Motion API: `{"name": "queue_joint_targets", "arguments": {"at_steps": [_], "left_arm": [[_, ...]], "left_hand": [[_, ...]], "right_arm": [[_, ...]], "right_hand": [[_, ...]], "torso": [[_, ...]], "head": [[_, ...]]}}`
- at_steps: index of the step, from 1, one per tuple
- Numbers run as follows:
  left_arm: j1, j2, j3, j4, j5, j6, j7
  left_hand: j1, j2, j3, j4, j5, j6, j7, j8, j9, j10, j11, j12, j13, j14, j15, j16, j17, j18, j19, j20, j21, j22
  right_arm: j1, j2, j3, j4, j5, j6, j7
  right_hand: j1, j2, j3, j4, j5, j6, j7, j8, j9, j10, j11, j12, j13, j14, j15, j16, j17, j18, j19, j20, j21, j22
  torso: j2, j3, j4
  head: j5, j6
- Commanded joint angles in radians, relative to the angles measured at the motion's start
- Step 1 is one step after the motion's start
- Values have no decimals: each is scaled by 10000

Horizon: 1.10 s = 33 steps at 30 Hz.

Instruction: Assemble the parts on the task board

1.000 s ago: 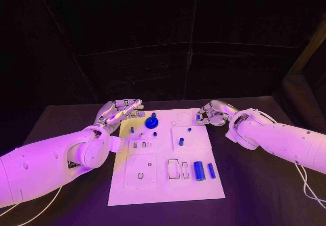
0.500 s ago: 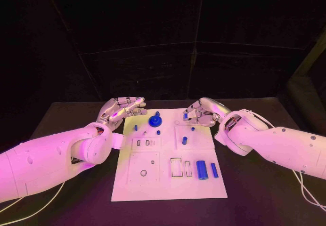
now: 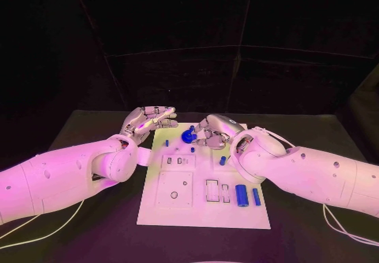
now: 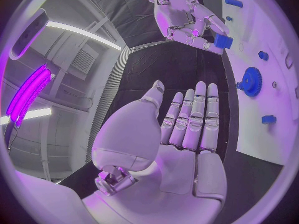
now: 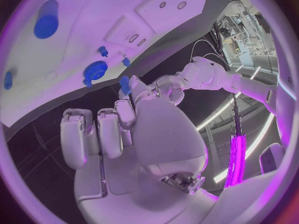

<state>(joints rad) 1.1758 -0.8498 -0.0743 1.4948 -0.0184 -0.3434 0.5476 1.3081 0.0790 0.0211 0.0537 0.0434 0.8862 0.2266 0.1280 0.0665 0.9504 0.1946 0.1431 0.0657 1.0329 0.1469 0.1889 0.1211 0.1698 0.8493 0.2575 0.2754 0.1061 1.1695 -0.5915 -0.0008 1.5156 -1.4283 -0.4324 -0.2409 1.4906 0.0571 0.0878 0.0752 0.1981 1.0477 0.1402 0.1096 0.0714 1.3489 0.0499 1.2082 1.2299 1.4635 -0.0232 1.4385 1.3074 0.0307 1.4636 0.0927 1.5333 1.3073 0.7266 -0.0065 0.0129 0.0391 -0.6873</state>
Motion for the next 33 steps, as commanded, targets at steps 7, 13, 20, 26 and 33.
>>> {"name": "queue_joint_targets", "arguments": {"at_steps": [7,13,20,26,33], "left_arm": [[70,-26,14,-30,161,-43,148],[81,-16,14,-72,200,-59,166],[84,20,14,-111,210,-57,167],[84,51,14,-146,212,-51,157],[85,74,14,-175,212,-41,149]], "left_hand": [[77,19,8,-85,50,58,214,-44,-5,84,-7,-47,-11,60,1,-70,12,130,93,2,-65,-21],[77,19,8,-85,50,58,214,-44,-5,84,-7,-47,-11,60,1,-70,12,130,93,2,-65,-21],[77,19,8,-85,50,58,214,-44,-5,84,-7,-47,-11,60,1,-70,12,130,93,2,-65,-21],[77,19,8,-85,50,58,214,-44,-5,84,-7,-47,-11,60,1,-70,12,130,93,2,-65,-21],[77,19,8,-85,50,58,214,-44,-5,84,-7,-47,-11,60,1,-70,12,130,93,2,-65,-21]], "right_arm": [[-154,595,-282,-360,-1035,760,-909],[-294,802,-320,-459,-1175,870,-1022],[-417,986,-331,-601,-1259,924,-1055],[-490,1098,-335,-710,-1290,996,-1035],[-563,1179,-353,-803,-1297,1026,-989]], "right_hand": [[-198,-53,118,16,119,242,-152,19,0,115,-109,-20,-18,597,-68,-18,290,-129,510,-80,59,1949],[-235,-78,125,24,118,242,-152,14,-2,117,-109,-21,-16,596,-68,-21,286,-128,507,-81,58,1947],[-235,-78,125,24,118,242,-152,14,-2,117,-109,-21,-16,596,-68,-21,286,-128,507,-81,58,1947],[-235,-78,125,24,118,242,-152,14,-2,117,-109,-21,-16,596,-68,-21,286,-128,507,-81,58,1947],[-276,-102,135,34,110,249,-154,12,-3,122,-109,-19,-12,594,-69,-29,275,-127,504,-83,56,1943]], "torso": [[-1,32,-15],[-1,38,-25],[3,44,-43],[1,42,-41],[2,45,-40]], "head": [[131,-63],[205,-96],[243,-144],[257,-169],[288,-210]]}}
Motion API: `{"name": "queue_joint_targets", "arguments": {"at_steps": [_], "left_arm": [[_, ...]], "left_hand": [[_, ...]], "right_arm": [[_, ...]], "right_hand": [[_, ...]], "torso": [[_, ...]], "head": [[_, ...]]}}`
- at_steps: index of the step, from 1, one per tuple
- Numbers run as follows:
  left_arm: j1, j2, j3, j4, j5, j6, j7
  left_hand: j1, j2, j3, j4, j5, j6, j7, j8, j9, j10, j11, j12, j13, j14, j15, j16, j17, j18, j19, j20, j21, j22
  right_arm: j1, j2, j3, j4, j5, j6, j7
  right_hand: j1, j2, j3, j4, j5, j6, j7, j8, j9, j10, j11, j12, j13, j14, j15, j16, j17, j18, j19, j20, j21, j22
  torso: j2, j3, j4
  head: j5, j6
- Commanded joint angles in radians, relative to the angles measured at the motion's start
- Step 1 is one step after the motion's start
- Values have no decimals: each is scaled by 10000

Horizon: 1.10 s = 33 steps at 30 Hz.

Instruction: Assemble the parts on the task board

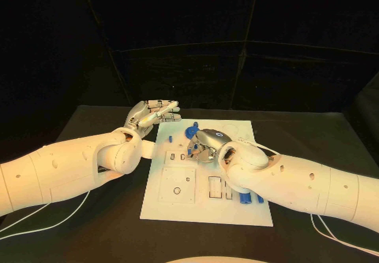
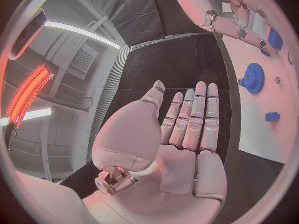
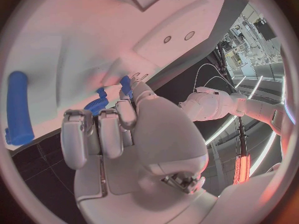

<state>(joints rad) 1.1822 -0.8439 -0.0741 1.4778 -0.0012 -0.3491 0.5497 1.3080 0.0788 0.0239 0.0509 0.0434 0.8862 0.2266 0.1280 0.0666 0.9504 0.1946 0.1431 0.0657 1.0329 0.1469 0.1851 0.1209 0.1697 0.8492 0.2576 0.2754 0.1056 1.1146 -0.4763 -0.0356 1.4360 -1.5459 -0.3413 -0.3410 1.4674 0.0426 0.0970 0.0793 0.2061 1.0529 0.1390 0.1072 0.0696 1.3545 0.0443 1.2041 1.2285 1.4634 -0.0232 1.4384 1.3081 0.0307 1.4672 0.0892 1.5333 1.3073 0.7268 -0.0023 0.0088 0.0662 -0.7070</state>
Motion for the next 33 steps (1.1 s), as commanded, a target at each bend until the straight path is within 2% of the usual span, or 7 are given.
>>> {"name": "queue_joint_targets", "arguments": {"at_steps": [1,13,21,26,33], "left_arm": [[20,17,11,-12,41,17,127],[19,40,11,-66,41,33,107],[18,61,10,-89,41,45,103],[17,68,10,-98,41,49,100],[17,74,10,-123,41,65,93]], "left_hand": [[79,21,-20,-58,50,58,214,-44,-6,84,-7,-47,-11,60,1,-32,14,130,94,1,-65,-16],[91,22,-12,-78,49,61,214,-49,-6,88,-7,-52,-11,64,0,-39,15,130,98,0,-69,-21],[91,22,-12,-78,49,61,214,-49,-6,88,-7,-52,-11,64,0,-39,15,130,98,0,-69,-21],[91,22,-12,-78,49,61,214,-49,-6,88,-7,-52,-11,64,0,-39,15,130,98,0,-69,-21],[91,22,-12,-78,49,61,214,-49,-6,88,-7,-52,-11,64,0,-39,15,130,98,0,-69,-21]], "right_arm": [[-25,34,-7,-6,-122,108,28],[-98,27,-14,86,-101,-7,198],[-114,15,-15,68,0,246,181],[-116,20,-15,14,12,471,86],[-118,27,-16,-28,17,501,-26]], "right_hand": [[-44,43,42,-8,30,197,-143,36,15,66,-54,22,2,595,-70,-28,269,-127,469,-48,56,1943],[-75,25,49,0,23,194,-142,31,13,70,-53,26,7,594,-71,-30,266,-128,471,-49,57,1946],[-124,-1,61,14,5,188,-139,21,9,68,-52,18,4,593,-71,-35,260,-127,468,-50,55,1942],[-253,-89,85,52,-34,101,-110,-44,-12,1,-31,-85,-78,573,-58,-93,170,-108,407,-45,20,1870],[-354,-224,127,65,-34,-56,-52,-150,-34,-112,12,-240,-197,550,-26,-155,84,-90,348,-23,-17,1799]], "torso": [[-4,2,0],[-3,-9,-3],[-4,-14,1],[-4,-14,-1],[-5,-14,4]], "head": [[18,-19],[16,-46],[12,-60],[22,-75],[33,-90]]}}
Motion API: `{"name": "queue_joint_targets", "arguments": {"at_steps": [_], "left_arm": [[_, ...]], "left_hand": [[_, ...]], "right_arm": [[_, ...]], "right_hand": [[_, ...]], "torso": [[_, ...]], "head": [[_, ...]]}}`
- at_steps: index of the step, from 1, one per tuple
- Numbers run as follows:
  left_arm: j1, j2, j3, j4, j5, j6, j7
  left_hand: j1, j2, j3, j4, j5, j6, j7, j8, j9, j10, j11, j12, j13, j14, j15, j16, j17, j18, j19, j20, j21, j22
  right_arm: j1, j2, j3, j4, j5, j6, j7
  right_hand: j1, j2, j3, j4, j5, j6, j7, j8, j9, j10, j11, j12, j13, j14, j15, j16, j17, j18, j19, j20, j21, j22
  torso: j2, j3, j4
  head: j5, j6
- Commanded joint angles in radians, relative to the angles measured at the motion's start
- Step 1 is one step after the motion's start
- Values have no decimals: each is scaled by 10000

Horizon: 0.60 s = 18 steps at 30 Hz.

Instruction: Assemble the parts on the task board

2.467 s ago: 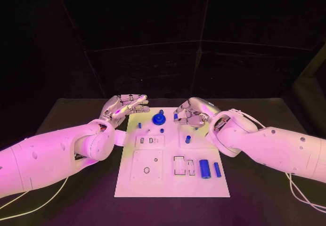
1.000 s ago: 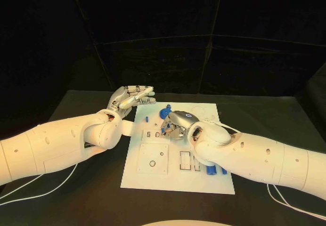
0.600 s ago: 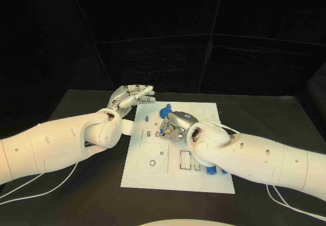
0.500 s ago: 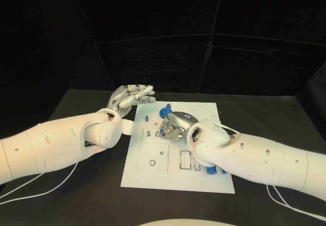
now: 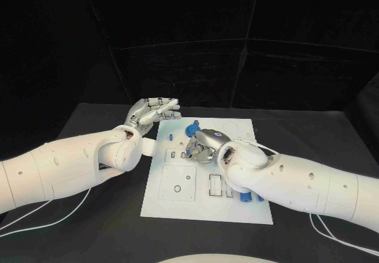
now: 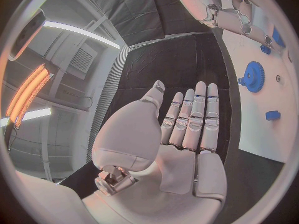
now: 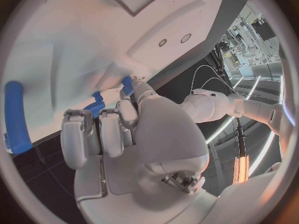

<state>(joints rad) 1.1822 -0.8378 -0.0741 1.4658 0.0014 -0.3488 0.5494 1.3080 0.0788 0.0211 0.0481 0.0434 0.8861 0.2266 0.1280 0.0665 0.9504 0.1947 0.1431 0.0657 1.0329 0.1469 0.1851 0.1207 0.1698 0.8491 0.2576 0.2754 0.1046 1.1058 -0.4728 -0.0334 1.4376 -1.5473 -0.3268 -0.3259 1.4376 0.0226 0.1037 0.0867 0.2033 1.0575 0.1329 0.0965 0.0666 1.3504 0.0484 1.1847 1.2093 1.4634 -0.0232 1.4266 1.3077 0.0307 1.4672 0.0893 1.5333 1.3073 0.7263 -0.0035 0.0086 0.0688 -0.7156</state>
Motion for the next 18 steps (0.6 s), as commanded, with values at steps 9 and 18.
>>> {"name": "queue_joint_targets", "arguments": {"at_steps": [9,18], "left_arm": [[16,19,11,-19,15,70,92],[15,29,11,-36,15,75,85]], "left_hand": [[91,23,17,-54,49,62,216,-50,-6,89,-7,-54,-11,65,0,-41,17,129,100,0,-71,-13],[94,25,20,-67,49,63,218,-56,-6,91,-6,-59,-11,68,1,-48,18,129,103,0,-75,-17]], "right_arm": [[-34,20,-38,-27,-18,422,-253],[-60,32,-39,-43,-40,196,-327]], "right_hand": [[-111,-121,85,-9,11,-182,45,-96,-8,-102,1,-81,-28,543,-2,-65,52,-85,327,-5,-31,1774],[-293,-344,69,43,-17,-389,125,-212,-15,-185,70,-184,-107,532,54,-107,-1,-64,259,43,-75,1692]], "torso": [[3,-1,3],[1,-4,6]], "head": [[23,-28],[49,-65]]}}
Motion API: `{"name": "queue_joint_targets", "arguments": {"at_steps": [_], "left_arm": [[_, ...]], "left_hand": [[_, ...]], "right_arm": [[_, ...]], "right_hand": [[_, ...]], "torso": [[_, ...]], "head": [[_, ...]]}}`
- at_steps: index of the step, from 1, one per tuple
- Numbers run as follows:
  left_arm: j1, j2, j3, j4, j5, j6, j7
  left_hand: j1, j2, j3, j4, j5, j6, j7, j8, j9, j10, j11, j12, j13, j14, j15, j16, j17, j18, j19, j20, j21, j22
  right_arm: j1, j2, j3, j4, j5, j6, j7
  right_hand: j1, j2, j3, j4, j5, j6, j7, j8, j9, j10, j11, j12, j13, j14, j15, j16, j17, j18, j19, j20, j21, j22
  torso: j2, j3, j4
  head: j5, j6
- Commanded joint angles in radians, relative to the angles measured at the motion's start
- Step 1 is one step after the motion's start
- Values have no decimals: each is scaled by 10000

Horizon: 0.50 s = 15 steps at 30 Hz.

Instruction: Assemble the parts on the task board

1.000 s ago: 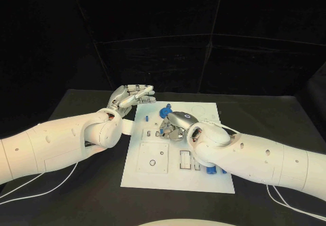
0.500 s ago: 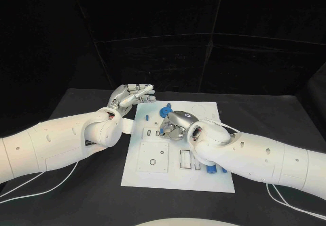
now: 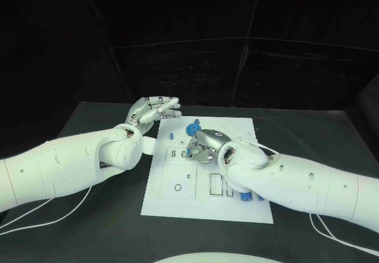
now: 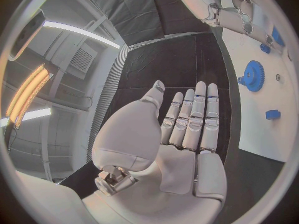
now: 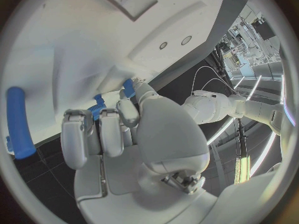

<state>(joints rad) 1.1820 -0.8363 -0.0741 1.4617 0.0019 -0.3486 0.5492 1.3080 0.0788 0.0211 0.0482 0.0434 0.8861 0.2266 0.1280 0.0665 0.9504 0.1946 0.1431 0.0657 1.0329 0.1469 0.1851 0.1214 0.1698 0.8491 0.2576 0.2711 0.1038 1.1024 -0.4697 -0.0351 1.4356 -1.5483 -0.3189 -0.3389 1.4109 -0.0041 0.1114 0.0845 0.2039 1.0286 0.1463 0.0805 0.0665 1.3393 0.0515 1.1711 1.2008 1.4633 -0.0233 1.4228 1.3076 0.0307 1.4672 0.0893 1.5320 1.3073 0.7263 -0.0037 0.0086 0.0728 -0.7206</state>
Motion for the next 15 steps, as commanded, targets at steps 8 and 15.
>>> {"name": "queue_joint_targets", "arguments": {"at_steps": [8,15], "left_arm": [[16,22,10,-10,10,74,83],[16,32,10,-23,10,77,82]], "left_hand": [[95,26,22,-73,49,62,219,-59,-7,90,-5,-62,-12,68,1,-52,11,129,104,0,-34,-11],[94,26,22,-76,49,61,221,-62,-7,89,-4,-65,-12,68,2,-55,11,129,105,0,-35,-13]], "right_arm": [[-42,24,-23,-47,-33,-7,-250],[-47,32,-23,-58,-33,-90,-281]], "right_hand": [[-84,-163,-3,79,-35,-226,27,-104,-15,-133,72,-125,-86,527,82,-91,-28,-55,231,70,-81,1658],[-227,-256,-42,150,-76,-293,45,-106,-1,-140,97,-130,-92,524,109,-107,-43,-51,221,99,-90,1646]], "torso": [[3,2,-6],[2,5,-10]], "head": [[25,-31],[28,-54]]}}
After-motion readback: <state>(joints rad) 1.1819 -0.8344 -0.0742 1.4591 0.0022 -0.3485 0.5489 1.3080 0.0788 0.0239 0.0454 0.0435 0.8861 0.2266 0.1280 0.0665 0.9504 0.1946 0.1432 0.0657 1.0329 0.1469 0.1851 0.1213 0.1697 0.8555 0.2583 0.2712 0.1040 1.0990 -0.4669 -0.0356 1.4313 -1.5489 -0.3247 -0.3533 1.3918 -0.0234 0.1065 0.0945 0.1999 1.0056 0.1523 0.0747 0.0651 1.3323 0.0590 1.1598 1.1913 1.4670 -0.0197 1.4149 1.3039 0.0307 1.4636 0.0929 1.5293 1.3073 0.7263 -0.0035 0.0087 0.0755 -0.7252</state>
